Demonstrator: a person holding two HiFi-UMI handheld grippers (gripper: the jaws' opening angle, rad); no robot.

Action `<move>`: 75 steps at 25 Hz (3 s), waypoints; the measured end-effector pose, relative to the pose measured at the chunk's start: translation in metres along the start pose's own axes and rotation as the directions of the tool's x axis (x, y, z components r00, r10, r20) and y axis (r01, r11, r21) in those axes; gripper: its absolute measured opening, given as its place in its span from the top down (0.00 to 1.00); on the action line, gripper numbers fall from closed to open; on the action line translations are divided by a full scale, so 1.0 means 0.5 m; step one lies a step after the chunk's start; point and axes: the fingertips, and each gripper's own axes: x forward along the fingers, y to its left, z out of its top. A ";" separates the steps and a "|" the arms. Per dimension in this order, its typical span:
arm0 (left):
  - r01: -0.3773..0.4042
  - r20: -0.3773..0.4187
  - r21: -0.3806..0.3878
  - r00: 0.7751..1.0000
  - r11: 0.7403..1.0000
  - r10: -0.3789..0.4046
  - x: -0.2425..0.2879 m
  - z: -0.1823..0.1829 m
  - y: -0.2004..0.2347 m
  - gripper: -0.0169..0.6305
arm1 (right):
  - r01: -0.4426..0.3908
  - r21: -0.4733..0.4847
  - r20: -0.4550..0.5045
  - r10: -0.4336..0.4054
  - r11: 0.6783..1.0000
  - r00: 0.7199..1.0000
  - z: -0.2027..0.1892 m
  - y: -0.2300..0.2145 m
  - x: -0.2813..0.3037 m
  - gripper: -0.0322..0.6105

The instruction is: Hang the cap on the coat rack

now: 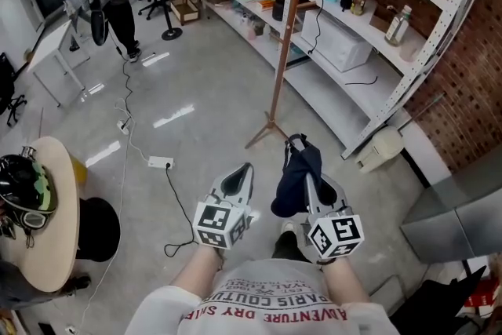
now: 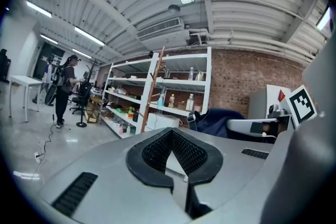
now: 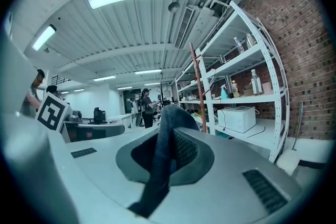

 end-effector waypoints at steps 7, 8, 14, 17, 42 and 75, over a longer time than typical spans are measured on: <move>-0.074 -0.017 0.052 0.997 0.996 0.075 0.139 0.015 -0.001 0.97 | -0.057 0.033 -0.021 0.057 0.998 0.998 0.019 -0.138 0.095 0.91; -0.085 -0.015 0.050 0.996 0.995 0.085 0.163 0.022 0.002 0.97 | -0.067 0.034 -0.020 0.068 0.997 0.997 0.026 -0.159 0.112 0.91; -0.133 0.004 0.050 0.991 0.990 0.133 0.323 0.054 -0.015 0.97 | -0.111 0.035 -0.015 0.112 0.993 0.994 0.064 -0.306 0.194 0.91; -0.151 0.013 0.054 0.988 0.987 0.151 0.401 0.070 -0.033 0.97 | -0.132 0.073 -0.017 0.134 0.989 0.991 0.087 -0.383 0.227 0.91; -0.129 0.125 0.139 0.986 0.982 0.112 0.873 0.266 0.136 0.97 | -0.134 -0.034 0.074 0.136 0.990 0.988 0.271 -0.661 0.649 0.91; -0.243 0.101 0.177 0.968 0.954 0.228 1.095 0.334 0.213 0.97 | -0.279 -0.396 0.452 0.451 0.875 0.770 0.790 -0.685 0.845 0.92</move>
